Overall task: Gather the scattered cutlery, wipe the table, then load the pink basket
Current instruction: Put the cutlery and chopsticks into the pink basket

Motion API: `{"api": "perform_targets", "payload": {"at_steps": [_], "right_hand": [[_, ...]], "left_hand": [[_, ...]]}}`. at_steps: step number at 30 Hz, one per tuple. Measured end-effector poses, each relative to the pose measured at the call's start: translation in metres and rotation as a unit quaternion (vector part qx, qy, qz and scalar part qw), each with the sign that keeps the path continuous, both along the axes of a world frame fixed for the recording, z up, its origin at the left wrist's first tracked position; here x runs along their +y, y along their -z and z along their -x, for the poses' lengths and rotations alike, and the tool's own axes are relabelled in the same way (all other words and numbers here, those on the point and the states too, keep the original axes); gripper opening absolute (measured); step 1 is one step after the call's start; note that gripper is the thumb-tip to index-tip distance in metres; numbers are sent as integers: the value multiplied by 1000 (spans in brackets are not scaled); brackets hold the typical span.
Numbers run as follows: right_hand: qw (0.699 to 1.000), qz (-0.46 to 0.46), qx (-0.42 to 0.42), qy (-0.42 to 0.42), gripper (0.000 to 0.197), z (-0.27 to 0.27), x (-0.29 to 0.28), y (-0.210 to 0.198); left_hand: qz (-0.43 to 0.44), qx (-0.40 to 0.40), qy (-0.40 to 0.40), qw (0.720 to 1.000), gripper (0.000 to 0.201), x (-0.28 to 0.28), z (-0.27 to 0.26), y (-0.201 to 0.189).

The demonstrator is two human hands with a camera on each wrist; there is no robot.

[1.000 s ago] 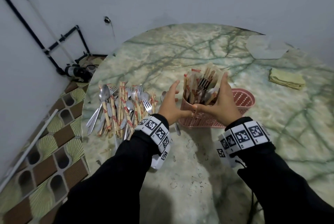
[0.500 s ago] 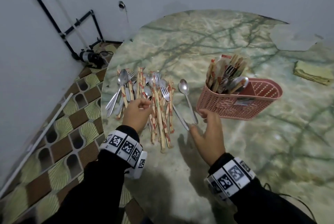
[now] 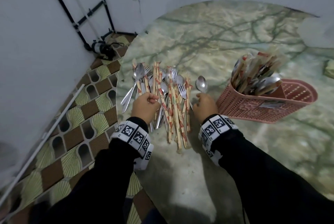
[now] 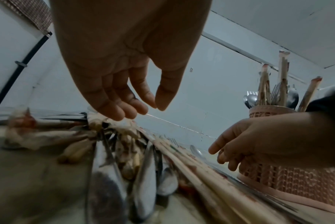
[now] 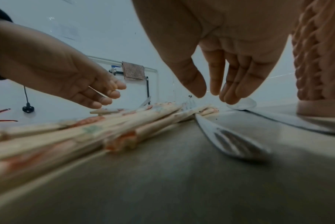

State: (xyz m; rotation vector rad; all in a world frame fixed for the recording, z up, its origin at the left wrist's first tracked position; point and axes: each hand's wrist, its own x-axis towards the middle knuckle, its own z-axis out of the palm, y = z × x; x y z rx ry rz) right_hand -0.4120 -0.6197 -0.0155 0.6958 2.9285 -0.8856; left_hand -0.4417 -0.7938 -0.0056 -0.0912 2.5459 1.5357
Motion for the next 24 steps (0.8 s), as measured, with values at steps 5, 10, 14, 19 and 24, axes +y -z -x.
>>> {"api": "perform_targets", "payload": {"at_steps": [5,10,14,19,24], "right_hand": [[996,-59,-56,27,26,20,7,2],[982,-102,-155,32,41,33,7,6],[978,-111,-171,32,31,38,9,8],[983,-76,-160,53,20,36,12,3],[985,-56,-152,65,19,31,12,-5]], "left_hand": [[41,6,-18,999,16,-7,20,2],[139,19,-63,988,22,-21,51,1],[219,-6,-49,974,25,-28,71,7],[249,-14,-29,968,21,-29,76,7],[260,-37,-4,965,15,-33,80,4]]}}
